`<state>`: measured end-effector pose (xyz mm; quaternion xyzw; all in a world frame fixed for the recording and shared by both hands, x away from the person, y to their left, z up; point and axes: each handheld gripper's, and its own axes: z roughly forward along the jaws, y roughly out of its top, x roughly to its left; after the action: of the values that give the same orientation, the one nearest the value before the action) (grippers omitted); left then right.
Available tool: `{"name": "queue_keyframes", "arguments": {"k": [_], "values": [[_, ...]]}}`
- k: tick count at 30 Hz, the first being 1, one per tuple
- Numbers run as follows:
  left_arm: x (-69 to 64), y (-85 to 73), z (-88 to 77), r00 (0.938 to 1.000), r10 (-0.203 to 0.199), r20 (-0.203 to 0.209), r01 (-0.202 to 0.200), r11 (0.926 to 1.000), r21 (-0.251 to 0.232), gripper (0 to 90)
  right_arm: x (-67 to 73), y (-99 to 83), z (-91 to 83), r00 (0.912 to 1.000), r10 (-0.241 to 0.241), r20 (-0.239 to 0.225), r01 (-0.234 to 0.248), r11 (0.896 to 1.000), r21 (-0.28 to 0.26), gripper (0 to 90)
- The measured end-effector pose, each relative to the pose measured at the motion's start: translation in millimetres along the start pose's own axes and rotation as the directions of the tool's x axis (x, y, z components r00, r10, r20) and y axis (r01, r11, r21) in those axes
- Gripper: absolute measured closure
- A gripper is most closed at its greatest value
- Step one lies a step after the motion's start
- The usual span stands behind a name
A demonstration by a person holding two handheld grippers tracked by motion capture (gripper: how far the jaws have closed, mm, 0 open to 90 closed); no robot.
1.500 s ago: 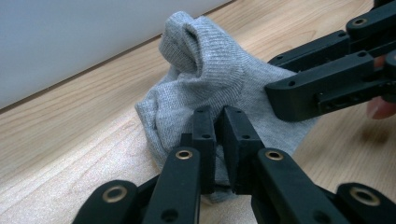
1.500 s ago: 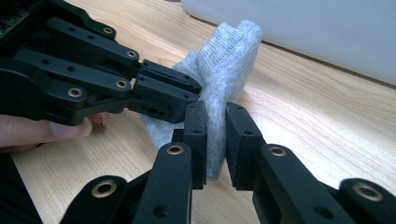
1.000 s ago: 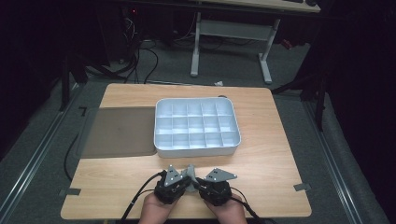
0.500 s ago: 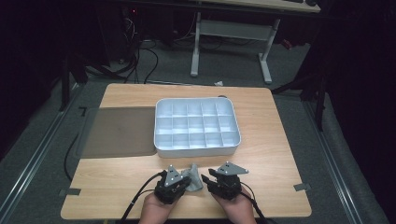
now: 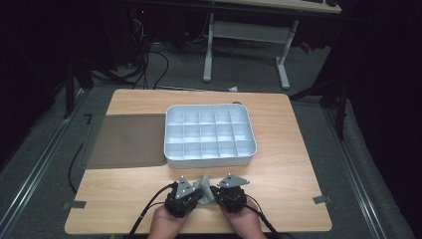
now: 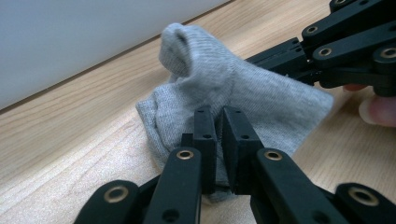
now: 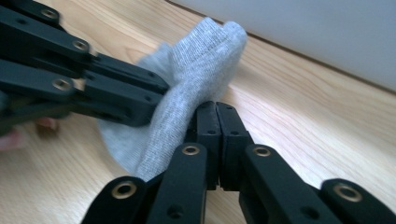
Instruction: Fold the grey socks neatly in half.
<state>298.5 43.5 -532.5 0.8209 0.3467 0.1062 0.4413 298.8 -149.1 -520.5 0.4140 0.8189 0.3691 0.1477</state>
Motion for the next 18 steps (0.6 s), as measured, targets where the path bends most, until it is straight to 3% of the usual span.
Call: {"name": "queue_keyframes", "arguments": {"k": [6,18], "values": [[0.4,-0.1,-0.2,1.0000,-0.004,0.001,0.004,1.0000,0.001,84.0,13.5,8.4,-5.7,0.9993,-0.034,-0.014,0.034,0.999,-0.029,90.0],[-1.2,0.1,0.0,1.0000,0.004,-0.009,-0.004,1.0000,0.002,83.4,15.4,2.8,-9.7,0.9993,-0.035,-0.014,0.034,0.999,-0.038,90.0]]}}
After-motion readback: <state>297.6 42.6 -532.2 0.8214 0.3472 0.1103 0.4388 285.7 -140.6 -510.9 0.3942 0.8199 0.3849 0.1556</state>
